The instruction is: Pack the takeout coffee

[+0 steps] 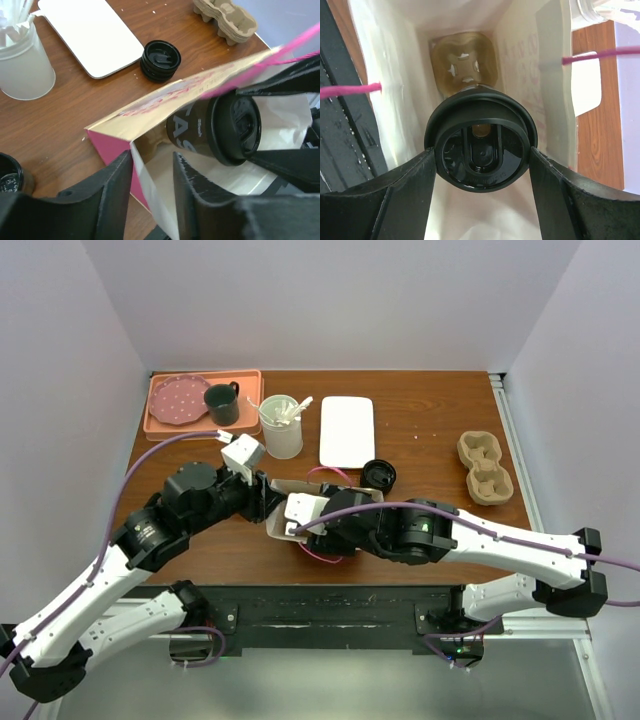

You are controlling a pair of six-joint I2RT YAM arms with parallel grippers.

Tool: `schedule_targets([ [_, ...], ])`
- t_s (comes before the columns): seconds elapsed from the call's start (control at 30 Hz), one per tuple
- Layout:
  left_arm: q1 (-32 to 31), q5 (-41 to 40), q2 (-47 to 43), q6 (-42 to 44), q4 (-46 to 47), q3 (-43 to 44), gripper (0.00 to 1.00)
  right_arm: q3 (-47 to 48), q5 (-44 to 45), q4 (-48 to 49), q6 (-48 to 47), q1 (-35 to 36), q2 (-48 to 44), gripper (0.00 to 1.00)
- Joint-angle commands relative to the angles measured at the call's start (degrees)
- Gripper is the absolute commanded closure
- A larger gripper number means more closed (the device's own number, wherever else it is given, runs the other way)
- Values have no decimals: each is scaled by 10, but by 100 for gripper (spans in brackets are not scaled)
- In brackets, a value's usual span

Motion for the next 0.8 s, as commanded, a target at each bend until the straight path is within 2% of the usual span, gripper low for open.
schedule_targets([
  [0.0, 2, -8, 18, 102, 8, 51, 52, -13, -10, 39, -29, 3, -20, 56],
  [0.2, 3, 85, 61, 202, -6, 75, 45, -12, -26, 41, -26, 3, -20, 57],
  [0.47, 3, 86, 101, 295, 28, 96, 44, -46, -37, 57, -27, 4, -40, 58],
  [0.57, 3, 139, 113, 323, 26, 95, 58, -62, -37, 63, -27, 4, -54, 58],
  [0.63, 2, 169, 110, 326, 28, 95, 76, -71, -33, 60, -25, 4, -61, 58],
  [0.67, 3, 176, 107, 326, 30, 93, 88, -75, -30, 59, -24, 4, -68, 58],
  [0.77, 2, 199, 94, 318, 41, 92, 100, -86, -11, 58, -31, 4, -76, 58],
])
